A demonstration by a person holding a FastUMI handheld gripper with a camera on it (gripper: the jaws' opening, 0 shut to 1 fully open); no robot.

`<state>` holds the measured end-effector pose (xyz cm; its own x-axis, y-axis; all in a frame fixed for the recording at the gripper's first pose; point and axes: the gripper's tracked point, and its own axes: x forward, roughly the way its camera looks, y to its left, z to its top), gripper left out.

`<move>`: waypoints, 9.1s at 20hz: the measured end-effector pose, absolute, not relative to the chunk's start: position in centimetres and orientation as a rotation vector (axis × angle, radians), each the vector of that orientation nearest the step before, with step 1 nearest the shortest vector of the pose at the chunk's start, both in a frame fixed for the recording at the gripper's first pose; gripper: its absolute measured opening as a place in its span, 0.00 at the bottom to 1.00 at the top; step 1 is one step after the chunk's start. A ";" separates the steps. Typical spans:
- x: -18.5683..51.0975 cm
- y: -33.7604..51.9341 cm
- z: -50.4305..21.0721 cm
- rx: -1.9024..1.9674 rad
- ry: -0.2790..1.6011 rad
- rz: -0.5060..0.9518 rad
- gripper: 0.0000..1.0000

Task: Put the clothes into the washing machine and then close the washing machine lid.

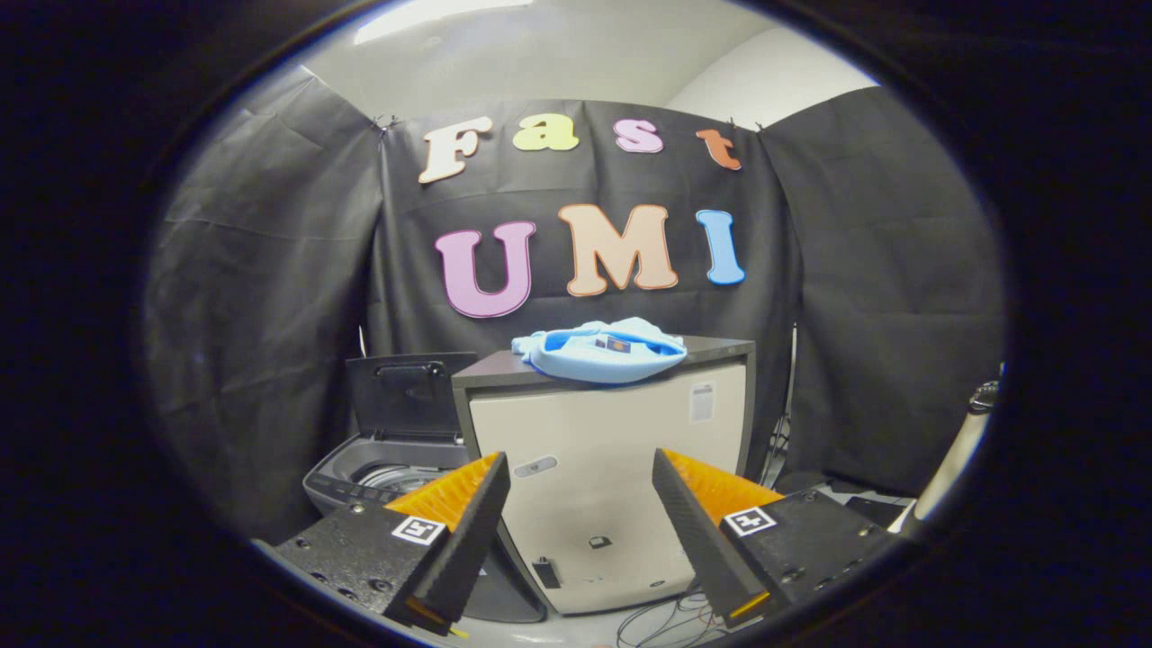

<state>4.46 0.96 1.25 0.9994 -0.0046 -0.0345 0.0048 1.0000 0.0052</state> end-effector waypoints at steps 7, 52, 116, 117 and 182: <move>11.1 0.7 7.0 -0.018 0.032 -0.019 0.97; 34.5 3.8 7.9 -0.081 0.465 -0.064 0.01; 33.6 37.0 -30.3 -0.101 0.989 0.333 0.13; 33.6 37.1 -30.2 -0.105 0.982 0.339 0.13; 51.0 38.3 0.6 -0.055 0.019 0.098 0.98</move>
